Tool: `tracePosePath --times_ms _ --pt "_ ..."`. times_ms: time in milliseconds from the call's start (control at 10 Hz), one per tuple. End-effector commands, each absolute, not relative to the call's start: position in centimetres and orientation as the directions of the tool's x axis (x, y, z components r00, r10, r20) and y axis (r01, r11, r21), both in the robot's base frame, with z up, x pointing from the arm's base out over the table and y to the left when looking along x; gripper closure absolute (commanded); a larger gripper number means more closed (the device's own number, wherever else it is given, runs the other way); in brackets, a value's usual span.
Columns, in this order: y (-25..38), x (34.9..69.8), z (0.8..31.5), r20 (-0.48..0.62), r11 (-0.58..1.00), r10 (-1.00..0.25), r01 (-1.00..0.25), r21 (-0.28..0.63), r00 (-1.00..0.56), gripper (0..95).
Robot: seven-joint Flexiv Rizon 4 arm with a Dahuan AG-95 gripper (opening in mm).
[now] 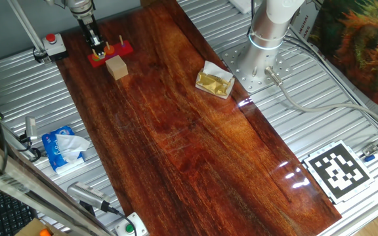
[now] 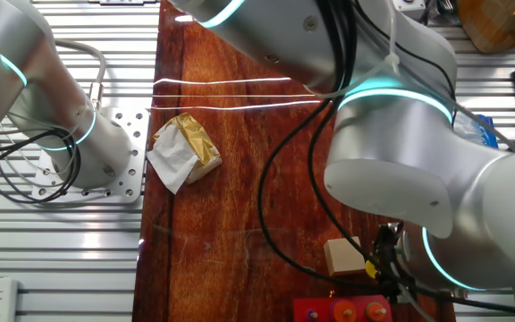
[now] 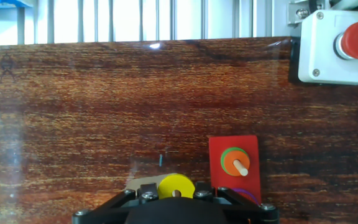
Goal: Take out one Hanoi block and throw it aside
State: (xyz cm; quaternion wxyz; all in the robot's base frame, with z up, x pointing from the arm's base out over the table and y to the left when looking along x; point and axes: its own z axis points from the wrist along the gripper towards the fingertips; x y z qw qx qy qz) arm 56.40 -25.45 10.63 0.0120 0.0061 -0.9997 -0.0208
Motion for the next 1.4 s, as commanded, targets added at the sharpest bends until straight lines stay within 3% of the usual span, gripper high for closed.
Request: tracePosePath --times_ms 100,500,1400 --pt "-25.46 56.3 10.68 0.026 0.996 -0.076 -0.075 0.057 -0.997 76.0" --pt "-25.46 56.3 10.68 0.048 0.978 -0.199 -0.196 0.065 -0.979 76.0" --pt "-25.31 55.82 10.49 0.033 0.98 -0.191 -0.188 0.064 -0.981 76.0"
